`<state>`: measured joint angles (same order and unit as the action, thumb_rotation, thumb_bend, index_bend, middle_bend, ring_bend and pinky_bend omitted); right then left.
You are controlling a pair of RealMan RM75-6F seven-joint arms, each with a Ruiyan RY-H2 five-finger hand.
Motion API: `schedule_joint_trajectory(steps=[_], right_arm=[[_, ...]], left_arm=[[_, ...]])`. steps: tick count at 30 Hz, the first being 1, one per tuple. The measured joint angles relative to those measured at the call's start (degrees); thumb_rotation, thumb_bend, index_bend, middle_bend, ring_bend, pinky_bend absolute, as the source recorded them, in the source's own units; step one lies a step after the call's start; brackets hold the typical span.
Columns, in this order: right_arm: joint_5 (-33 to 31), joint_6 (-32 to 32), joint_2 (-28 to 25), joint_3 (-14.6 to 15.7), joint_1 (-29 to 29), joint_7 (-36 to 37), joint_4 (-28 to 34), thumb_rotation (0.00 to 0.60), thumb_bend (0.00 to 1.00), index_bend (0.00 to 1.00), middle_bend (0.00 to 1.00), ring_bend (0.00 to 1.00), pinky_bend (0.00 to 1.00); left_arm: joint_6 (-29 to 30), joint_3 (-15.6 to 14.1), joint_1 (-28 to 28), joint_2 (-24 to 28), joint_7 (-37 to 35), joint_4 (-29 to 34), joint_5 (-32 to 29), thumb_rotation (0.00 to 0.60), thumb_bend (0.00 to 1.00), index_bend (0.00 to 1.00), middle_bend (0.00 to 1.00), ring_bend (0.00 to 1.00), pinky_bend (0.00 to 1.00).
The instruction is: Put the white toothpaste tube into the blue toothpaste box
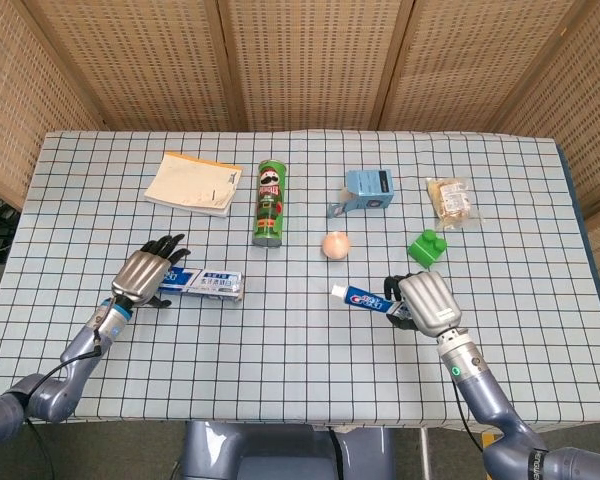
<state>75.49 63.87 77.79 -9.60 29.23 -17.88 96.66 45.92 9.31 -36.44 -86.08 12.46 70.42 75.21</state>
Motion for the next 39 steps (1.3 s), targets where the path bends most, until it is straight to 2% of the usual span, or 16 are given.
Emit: schedule_joint_trajectory(steps=[2,5,7,9,12,17,23,31,36,39], right_arm=[[0.0,0.1,-0.5,0.0,0.0,-0.2,0.4,0.600,0.56,0.68,0.68,0.66,0.67],[-0.2,0.2,-1.1,0.1,0.0,-0.3,1.0,0.600,0.56,0.68,0.68,0.66,0.68],[-0.5,0.3,-1.4,0.0,-0.1,-0.2,1.4,0.600,0.56,0.68,0.68,0.66,0.68],[-0.9,0.4,-1.9,-0.2,-0.1,0.0,1.9,0.600,0.56,0.68,0.68,0.66,0.68],[-1.1,0.7,-2.6,-0.3,-0.2,-0.1,2.5,0.600,0.56,0.68,0.68,0.66,0.68],[-1.2,1.2,-3.8,-0.5,-0.2,-0.8,4.0,0.600,0.56,0.68,0.68,0.66,0.68],[-0.6,2.2,-6.1,-1.0,-0.1,-3.0,7.1,0.600,0.56,0.68,0.68,0.66,0.68],[0.4,3.1,-13.2,-3.1,0.7,-6.8,13.5,0.600,0.56,0.69,0.68,0.66,0.68],[0.5,2.5,-18.7,-5.8,2.3,-8.0,17.5,0.600,0.56,0.69,0.68,0.66,0.68],[-0.3,1.7,-21.8,-7.7,3.4,-8.3,19.3,0.600,0.55,0.70,0.68,0.66,0.68]], left_arm=[[-0.7,0.1,-0.8,-1.9,0.3,-2.0,-0.9,0.600,0.00,0.18,0.07,0.11,0.18],[-1.4,0.2,-1.8,-4.3,0.5,-4.4,-2.3,0.600,0.00,0.25,0.22,0.25,0.28],[-1.4,0.4,-2.2,-5.6,0.2,-5.7,-2.8,0.600,0.00,0.36,0.40,0.40,0.37],[-0.8,0.6,-2.4,-6.7,-0.4,-6.9,-2.8,0.600,0.01,0.48,0.51,0.49,0.44],[1.0,0.6,-2.4,-7.7,-1.3,-7.9,-2.5,0.600,0.06,0.59,0.57,0.54,0.48],[3.4,0.8,-2.1,-7.8,-4.0,-7.9,-1.5,0.600,0.13,0.63,0.58,0.55,0.48],[5.6,1.5,-1.1,-5.5,-12.4,-3.6,-0.1,0.600,0.13,0.64,0.59,0.56,0.49],[11.4,2.1,1.0,-2.0,-33.1,2.2,5.0,0.600,0.12,0.63,0.59,0.56,0.51],[16.9,2.1,1.4,-3.1,-46.3,1.2,9.9,0.600,0.11,0.63,0.59,0.56,0.51],[19.2,2.0,0.7,-5.1,-51.0,-0.9,12.6,0.600,0.11,0.63,0.59,0.56,0.51]])
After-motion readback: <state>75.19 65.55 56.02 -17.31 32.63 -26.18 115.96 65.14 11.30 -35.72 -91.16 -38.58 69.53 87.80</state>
